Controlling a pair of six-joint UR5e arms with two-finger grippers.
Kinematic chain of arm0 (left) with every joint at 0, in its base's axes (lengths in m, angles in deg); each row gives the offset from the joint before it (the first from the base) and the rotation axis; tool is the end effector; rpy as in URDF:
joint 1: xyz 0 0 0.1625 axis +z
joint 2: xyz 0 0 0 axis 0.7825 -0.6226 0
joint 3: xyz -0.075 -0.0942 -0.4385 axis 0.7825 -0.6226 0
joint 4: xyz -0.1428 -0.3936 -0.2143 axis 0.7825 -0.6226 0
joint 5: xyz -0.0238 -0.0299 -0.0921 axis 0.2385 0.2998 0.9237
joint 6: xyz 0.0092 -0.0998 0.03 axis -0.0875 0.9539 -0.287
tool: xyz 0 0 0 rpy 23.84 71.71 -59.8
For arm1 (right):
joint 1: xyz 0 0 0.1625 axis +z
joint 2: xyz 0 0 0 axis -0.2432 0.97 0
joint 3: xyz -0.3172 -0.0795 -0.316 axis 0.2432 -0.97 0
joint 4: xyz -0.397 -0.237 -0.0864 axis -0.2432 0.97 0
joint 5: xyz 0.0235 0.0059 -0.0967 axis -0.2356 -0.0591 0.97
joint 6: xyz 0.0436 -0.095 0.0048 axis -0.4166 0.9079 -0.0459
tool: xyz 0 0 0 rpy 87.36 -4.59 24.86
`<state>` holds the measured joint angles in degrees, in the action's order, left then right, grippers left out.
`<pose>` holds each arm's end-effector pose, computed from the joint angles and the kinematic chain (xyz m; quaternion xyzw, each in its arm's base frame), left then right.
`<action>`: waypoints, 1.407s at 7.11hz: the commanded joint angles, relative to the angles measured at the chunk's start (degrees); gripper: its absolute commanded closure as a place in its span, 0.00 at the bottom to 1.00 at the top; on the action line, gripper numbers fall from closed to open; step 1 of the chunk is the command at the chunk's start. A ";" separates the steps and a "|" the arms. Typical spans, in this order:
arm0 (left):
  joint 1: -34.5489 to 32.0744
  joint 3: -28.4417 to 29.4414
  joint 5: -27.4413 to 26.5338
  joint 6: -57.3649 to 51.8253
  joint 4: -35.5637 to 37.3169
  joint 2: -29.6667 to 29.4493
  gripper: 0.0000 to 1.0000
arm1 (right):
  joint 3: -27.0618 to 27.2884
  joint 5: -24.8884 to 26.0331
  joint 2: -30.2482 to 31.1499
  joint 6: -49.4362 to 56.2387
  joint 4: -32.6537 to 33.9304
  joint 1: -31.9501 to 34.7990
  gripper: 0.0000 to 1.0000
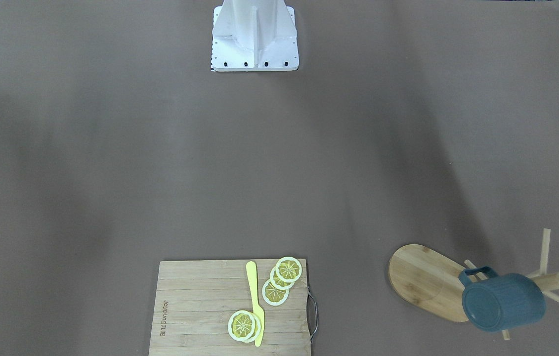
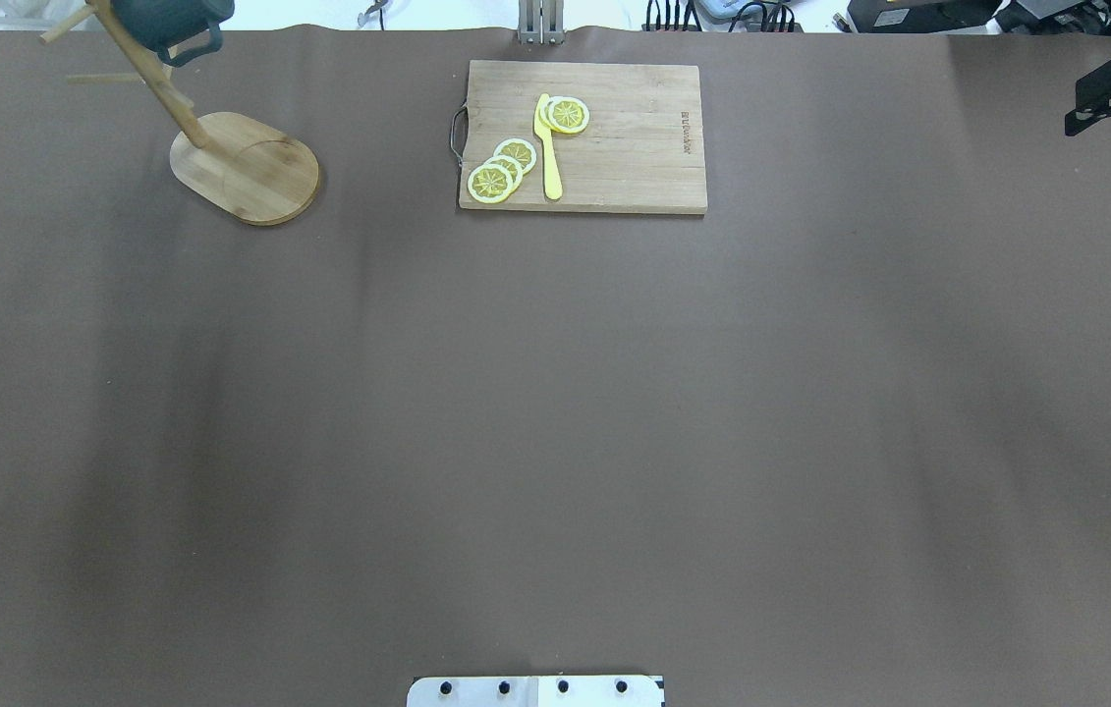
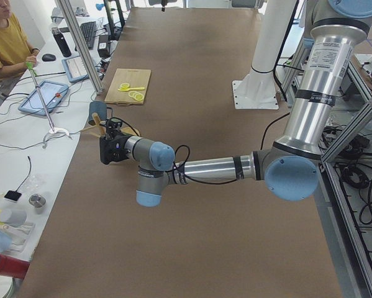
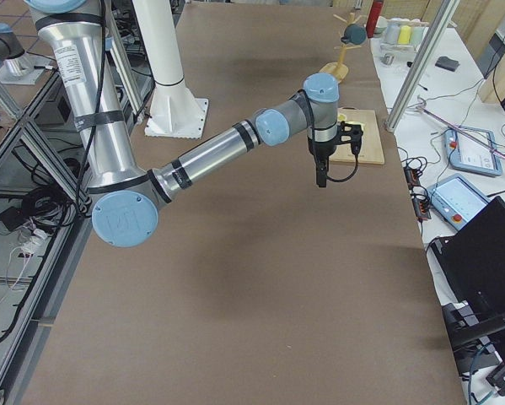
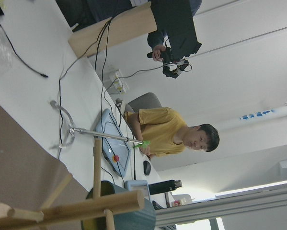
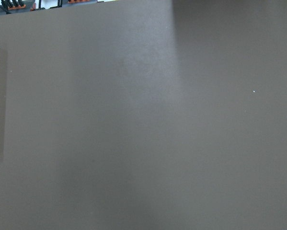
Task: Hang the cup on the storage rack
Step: 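Open the left gripper and withdraw it from the hanging mug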
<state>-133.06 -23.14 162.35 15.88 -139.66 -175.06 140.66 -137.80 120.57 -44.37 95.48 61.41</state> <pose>0.0011 -0.6278 0.5890 0.3810 0.5983 -0.3006 0.6376 -0.0870 -0.6174 0.3971 0.0843 -0.3769 0.0875 0.9182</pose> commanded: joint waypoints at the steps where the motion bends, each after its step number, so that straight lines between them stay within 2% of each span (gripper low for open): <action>1: -6.37 -7.37 0.07 -35.23 20.56 6.10 0.03 | -0.55 0.00 1.92 6.73 0.27 3.17 0.00; 3: -11.65 -13.69 6.63 -51.55 42.17 5.85 0.03 | -2.65 0.00 4.91 14.88 0.18 5.80 0.00; 4: -14.38 -15.64 15.02 -55.80 51.76 5.41 0.02 | -5.45 -0.35 6.14 18.75 -0.26 8.25 0.00; 5: -15.88 -17.40 21.02 -58.80 58.82 5.41 0.03 | -8.17 -0.61 6.24 23.67 -0.26 11.15 0.00; 6: -15.64 -21.07 23.69 -63.09 68.63 6.10 0.02 | -8.55 -0.62 7.20 27.72 0.26 13.18 0.00; 7: -15.03 -25.98 24.41 -68.53 81.09 6.81 0.03 | -8.55 -0.79 9.12 29.85 0.09 13.89 0.00; 8: -15.28 -32.47 24.42 -76.59 97.65 6.90 0.03 | -8.64 -0.88 10.88 31.43 -0.17 13.90 0.00; 9: -15.28 -38.53 23.46 -83.11 111.05 6.99 0.02 | -8.47 -1.14 12.03 32.58 0.09 14.86 0.00; 10: -15.46 -40.94 23.37 -86.13 115.88 7.42 0.02 | -8.46 -2.45 13.09 34.51 0.44 16.78 0.00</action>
<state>-148.38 -59.41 186.02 -64.77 -34.04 -168.04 132.16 -139.15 132.22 -11.99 95.59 76.35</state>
